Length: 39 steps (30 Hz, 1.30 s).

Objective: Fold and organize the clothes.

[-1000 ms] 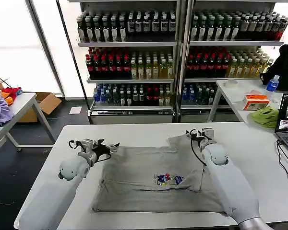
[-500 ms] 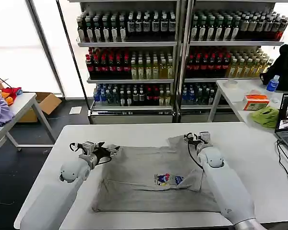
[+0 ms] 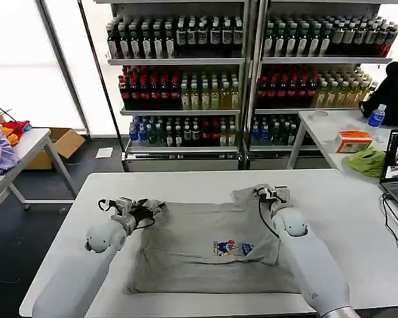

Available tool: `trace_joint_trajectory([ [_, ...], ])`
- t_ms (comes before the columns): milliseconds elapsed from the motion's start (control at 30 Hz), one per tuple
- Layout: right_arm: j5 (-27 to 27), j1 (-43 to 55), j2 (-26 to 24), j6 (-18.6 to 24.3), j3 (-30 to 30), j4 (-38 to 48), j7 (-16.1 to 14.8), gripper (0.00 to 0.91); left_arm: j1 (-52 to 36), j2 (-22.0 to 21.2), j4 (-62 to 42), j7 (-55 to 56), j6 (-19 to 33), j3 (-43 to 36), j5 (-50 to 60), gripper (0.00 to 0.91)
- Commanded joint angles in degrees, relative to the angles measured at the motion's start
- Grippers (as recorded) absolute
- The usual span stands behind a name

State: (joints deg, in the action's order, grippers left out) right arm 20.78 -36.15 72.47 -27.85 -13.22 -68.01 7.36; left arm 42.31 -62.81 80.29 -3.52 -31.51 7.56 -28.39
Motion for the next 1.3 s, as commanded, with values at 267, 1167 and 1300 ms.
trace_joint_trajectory([
  [267, -0.04, -2.32, -0.13, 0.54, -0.15, -1.3, 0.54, 0.0, 2.09, -0.06, 1.12, -0.44, -0.31, -0.29, 1.09, 0.01],
  [1167, 4.61, -8.83, -1.67, 2.97, -5.83, -20.45, 1.0, 0.0, 6.11, 0.7, 10.02, 1.45, 6.56, 2.65, 2.06, 0.01],
  [1300, 4.8, -10.47, -2.08, 2.77, -6.35, -23.87, 1.66, 0.0, 7.7, 1.13, 12.77, 1.48, 6.34, 3.53, 1.96, 0.01],
])
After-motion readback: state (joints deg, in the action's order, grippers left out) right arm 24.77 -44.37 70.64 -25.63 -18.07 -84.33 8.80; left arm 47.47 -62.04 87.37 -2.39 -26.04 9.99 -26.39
